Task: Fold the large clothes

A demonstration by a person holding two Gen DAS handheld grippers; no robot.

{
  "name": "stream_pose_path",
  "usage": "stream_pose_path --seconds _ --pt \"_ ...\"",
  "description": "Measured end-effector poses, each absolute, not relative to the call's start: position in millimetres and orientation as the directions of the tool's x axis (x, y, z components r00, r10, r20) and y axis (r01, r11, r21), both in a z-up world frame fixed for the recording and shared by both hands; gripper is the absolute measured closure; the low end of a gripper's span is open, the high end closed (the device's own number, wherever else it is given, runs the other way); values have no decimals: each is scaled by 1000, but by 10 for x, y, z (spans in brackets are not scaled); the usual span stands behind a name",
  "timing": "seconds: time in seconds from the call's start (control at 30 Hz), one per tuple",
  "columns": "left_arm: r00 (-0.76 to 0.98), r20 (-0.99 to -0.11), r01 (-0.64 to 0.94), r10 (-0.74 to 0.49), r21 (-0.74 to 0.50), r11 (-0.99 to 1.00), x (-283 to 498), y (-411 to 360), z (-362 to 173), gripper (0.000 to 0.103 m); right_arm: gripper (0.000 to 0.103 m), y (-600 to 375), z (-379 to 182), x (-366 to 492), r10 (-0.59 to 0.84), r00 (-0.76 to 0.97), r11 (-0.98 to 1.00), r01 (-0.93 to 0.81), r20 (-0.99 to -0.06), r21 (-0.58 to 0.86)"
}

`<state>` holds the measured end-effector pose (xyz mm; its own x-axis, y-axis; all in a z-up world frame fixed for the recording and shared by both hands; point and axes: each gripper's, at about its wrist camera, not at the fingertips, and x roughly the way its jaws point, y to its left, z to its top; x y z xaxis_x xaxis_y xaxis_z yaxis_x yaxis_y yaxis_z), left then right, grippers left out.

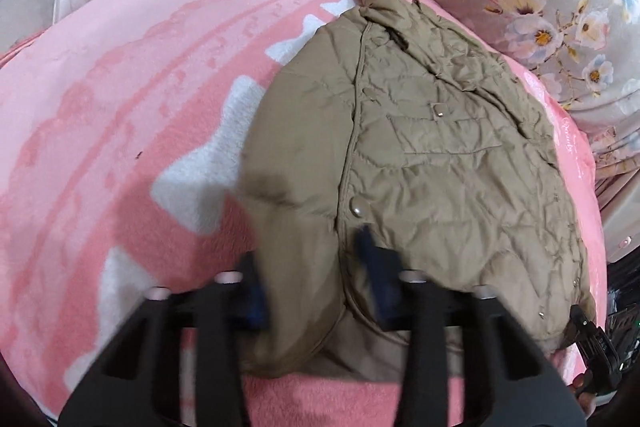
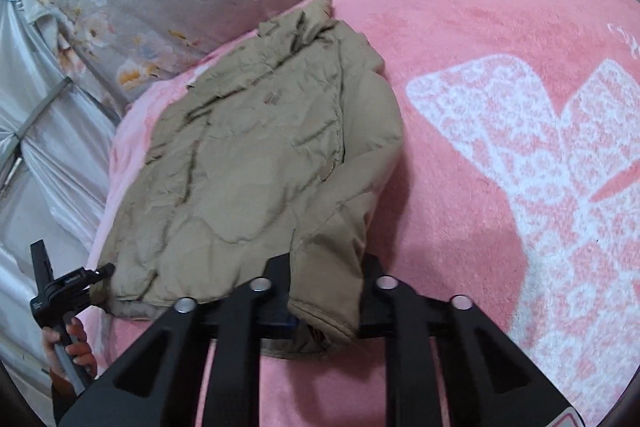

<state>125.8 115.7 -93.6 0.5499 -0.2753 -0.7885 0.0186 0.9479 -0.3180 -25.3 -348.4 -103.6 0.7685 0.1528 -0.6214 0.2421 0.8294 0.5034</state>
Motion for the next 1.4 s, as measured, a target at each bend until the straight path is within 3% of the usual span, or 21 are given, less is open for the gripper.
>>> stream_pose_path --seconds 0.07,0.17,0.5,0.63,0.73,0.93,1.17,1.4 --pt "567 -775 32 -279 -318 948 1159 1194 -815 96 95 -3475 -929 -336 152 792 831 221 -591 511" --pt "584 -737 70 -339 -371 926 992 1259 -606 100 97 -3446 -677 -532 152 841 840 168 -519 517" --pt "709 -526 210 -470 -478 853 81 1659 439 101 98 -3308 304 -1534 140 968 892 -31 -209 451" --pt "771 -435 228 -465 -493 840 -145 1822 848 101 98 -3289 698 -1781 104 990 909 -58 -91 413" --pt "807 -391 248 -444 -457 854 -106 1799 1120 100 98 -3333 869 -1707 89 994 912 -58 -57 406" --pt "821 -469 181 -326 -328 927 704 1422 1133 99 98 -3614 774 -706 46 988 891 27 -149 454" --pt "769 -626 48 -133 -151 987 1953 941 540 99 99 -3909 193 565 4 936 832 192 -352 520" --pt "679 -733 -4 -30 -45 999 2684 728 -176 98 98 -3939 -304 1253 -49 856 835 318 -515 450"
